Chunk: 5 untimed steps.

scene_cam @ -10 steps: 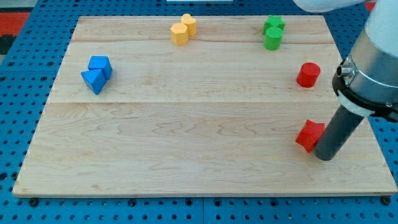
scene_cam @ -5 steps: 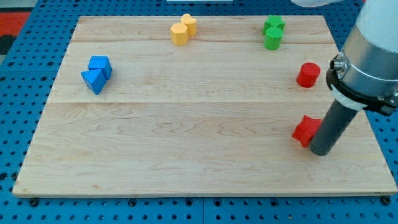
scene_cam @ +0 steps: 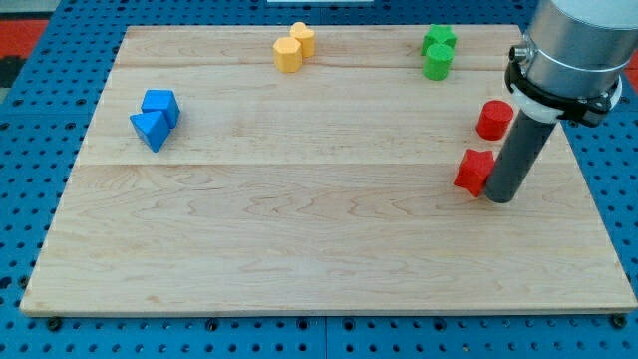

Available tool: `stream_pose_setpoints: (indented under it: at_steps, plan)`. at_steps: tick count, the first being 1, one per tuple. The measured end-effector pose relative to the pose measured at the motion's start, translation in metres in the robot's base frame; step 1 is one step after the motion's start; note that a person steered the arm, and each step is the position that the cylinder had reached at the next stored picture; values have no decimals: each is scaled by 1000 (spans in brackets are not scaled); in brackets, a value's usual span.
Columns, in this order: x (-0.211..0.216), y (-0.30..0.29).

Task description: Push the red star towards the red circle

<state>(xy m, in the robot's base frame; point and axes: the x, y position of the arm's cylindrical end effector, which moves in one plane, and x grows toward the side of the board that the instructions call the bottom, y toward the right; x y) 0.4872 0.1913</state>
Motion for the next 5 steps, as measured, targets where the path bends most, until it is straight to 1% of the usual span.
stream_pose_setpoints:
  at_steps: [2,3,4,5]
  plan:
    - [-36,0]
    - [-30,-3]
    - [-13,-18]
    - [-18,-40]
